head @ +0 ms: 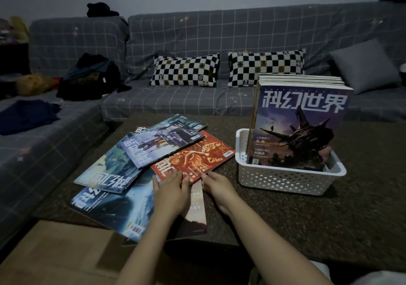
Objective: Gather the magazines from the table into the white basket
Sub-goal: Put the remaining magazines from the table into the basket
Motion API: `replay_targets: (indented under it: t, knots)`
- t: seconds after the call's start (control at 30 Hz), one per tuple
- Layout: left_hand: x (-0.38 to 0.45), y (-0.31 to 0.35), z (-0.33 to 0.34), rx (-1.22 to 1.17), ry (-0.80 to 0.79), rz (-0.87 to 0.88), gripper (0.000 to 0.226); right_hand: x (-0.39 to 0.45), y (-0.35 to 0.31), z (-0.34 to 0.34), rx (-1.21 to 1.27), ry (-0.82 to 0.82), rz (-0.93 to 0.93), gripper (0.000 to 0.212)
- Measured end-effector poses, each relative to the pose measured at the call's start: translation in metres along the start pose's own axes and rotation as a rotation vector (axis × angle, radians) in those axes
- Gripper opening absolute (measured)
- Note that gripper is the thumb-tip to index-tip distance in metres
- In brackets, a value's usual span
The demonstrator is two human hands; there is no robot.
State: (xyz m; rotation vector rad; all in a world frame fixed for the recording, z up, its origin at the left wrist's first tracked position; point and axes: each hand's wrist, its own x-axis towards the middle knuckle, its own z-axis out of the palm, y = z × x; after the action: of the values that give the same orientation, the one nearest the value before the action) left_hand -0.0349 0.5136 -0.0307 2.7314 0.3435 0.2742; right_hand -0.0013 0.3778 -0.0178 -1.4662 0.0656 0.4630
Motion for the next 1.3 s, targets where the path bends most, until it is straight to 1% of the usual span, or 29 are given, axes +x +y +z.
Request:
replay_targets:
  t: [0.13,0.23,0.3,0.37,0.47,0.53,0.6,0.63,0.7,0.73,0.8,0.87,0.97,1.03,1.1,1.17,1.23,1.3]
  knots:
    - [-0.005,0.002,-0.007,0.027,0.018,-0.017,0.054,0.014,-0.006,0.013,0.028,0.158,0.09,0.032]
    - [-0.008,0.001,-0.009,-0.054,0.004,-0.027,0.051,0.021,-0.015,0.026,0.042,0.319,0.17,0.026]
    - [-0.01,-0.001,-0.012,-0.151,-0.003,-0.023,0.048,0.02,-0.018,0.032,-0.051,0.401,0.17,0.026]
    - [-0.015,-0.003,-0.016,-0.232,-0.004,-0.025,0.046,0.016,-0.018,0.034,-0.165,0.428,0.117,0.024]
    - [-0.029,-0.004,-0.024,-0.329,0.025,-0.073,0.042,0.008,-0.017,0.035,-0.186,0.405,0.025,0.013]
    - [-0.038,-0.005,-0.03,-0.326,0.051,-0.077,0.043,-0.002,-0.014,0.038,-0.033,0.367,-0.002,0.013]
    - [-0.047,-0.005,-0.037,-0.243,0.067,-0.081,0.049,-0.014,-0.008,0.038,0.19,0.261,0.023,0.014]
    - [-0.05,-0.005,-0.041,-0.202,0.082,-0.088,0.051,-0.02,-0.004,0.037,0.241,0.21,0.033,0.014]
    - [-0.055,-0.003,-0.046,-0.184,0.113,-0.092,0.051,-0.029,0.002,0.031,0.184,0.154,0.044,0.012]
    - [-0.058,-0.002,-0.048,-0.216,0.114,-0.096,0.05,-0.033,0.002,0.027,0.143,0.149,0.044,0.011]
    - [-0.063,-0.002,-0.051,-0.352,0.096,-0.116,0.045,-0.036,-0.004,0.021,0.118,0.141,0.049,0.01]
    - [-0.067,-0.008,-0.046,-0.535,0.059,-0.164,0.037,-0.04,-0.013,0.017,0.141,0.095,0.08,0.018]
    - [-0.071,-0.02,-0.036,-0.698,0.062,-0.252,0.039,-0.042,-0.019,0.012,0.184,0.051,0.087,0.03]
    - [-0.07,-0.025,-0.036,-0.809,0.069,-0.316,0.042,-0.044,-0.023,0.011,0.222,0.057,0.074,0.03]
    - [-0.065,-0.029,-0.037,-1.01,0.042,-0.384,0.043,-0.046,-0.025,0.012,0.237,0.059,0.075,0.026]
    - [-0.062,-0.035,-0.037,-1.181,0.053,-0.444,0.042,-0.051,-0.024,0.014,0.193,0.055,0.066,0.024]
    - [-0.065,-0.039,-0.036,-1.217,0.098,-0.464,0.043,-0.056,-0.017,0.015,0.14,0.062,0.056,0.024]
    - [-0.069,-0.04,-0.036,-1.231,0.168,-0.477,0.05,-0.062,-0.007,0.016,0.109,0.057,0.073,0.026]
